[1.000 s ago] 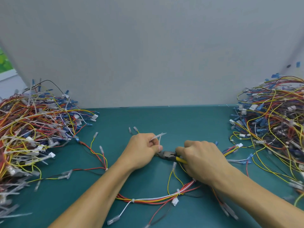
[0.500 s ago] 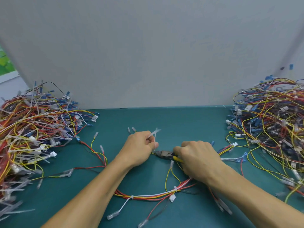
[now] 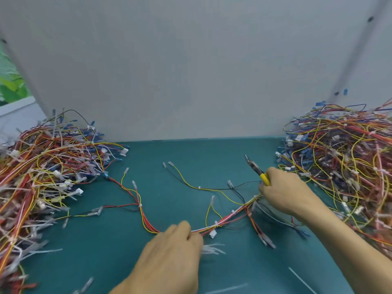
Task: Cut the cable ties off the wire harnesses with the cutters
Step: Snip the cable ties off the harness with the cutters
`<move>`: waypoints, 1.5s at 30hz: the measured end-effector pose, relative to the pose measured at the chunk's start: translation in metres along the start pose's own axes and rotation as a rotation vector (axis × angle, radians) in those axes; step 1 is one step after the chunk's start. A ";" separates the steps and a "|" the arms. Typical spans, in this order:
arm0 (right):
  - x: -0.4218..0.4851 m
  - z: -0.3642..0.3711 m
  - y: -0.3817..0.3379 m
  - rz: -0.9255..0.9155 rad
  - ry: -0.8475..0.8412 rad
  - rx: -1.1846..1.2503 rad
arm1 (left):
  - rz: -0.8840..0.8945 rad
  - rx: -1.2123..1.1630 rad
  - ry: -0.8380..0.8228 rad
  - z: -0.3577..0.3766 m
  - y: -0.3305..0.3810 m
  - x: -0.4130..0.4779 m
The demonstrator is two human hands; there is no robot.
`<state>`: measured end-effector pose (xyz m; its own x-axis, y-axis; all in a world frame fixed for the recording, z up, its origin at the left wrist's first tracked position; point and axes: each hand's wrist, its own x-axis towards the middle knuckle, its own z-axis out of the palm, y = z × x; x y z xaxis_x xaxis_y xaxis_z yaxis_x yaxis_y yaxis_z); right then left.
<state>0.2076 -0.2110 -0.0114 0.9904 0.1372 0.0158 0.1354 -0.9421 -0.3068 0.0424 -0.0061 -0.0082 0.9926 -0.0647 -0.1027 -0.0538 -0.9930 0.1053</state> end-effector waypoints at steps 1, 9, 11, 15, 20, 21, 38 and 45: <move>-0.002 -0.001 0.003 0.041 -0.003 0.019 | -0.027 0.045 -0.061 0.006 0.006 -0.005; -0.015 0.007 0.009 0.145 -0.073 0.006 | 0.062 0.090 -0.248 0.016 0.006 -0.026; -0.013 0.010 0.007 0.150 -0.065 -0.002 | 0.079 0.134 -0.075 0.013 0.007 -0.031; -0.008 0.013 -0.001 0.160 -0.022 -0.054 | -0.153 -0.066 0.216 -0.007 -0.016 -0.029; -0.002 0.019 -0.017 0.177 -0.021 -0.120 | -0.581 -0.080 0.210 -0.013 -0.068 0.017; 0.000 0.020 -0.021 0.182 -0.025 -0.128 | -0.625 -0.086 0.149 -0.009 -0.072 0.026; 0.008 -0.010 -0.034 0.029 0.233 0.928 | -0.457 -1.126 0.565 -0.010 -0.087 0.069; 0.013 -0.022 -0.035 0.148 0.180 1.489 | -0.225 -1.636 0.771 -0.044 -0.095 0.088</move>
<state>0.2164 -0.1828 0.0201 0.9973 -0.0707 -0.0215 -0.0043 0.2345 -0.9721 0.1394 0.0871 0.0167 0.8133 0.5676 0.1280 -0.2490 0.1407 0.9582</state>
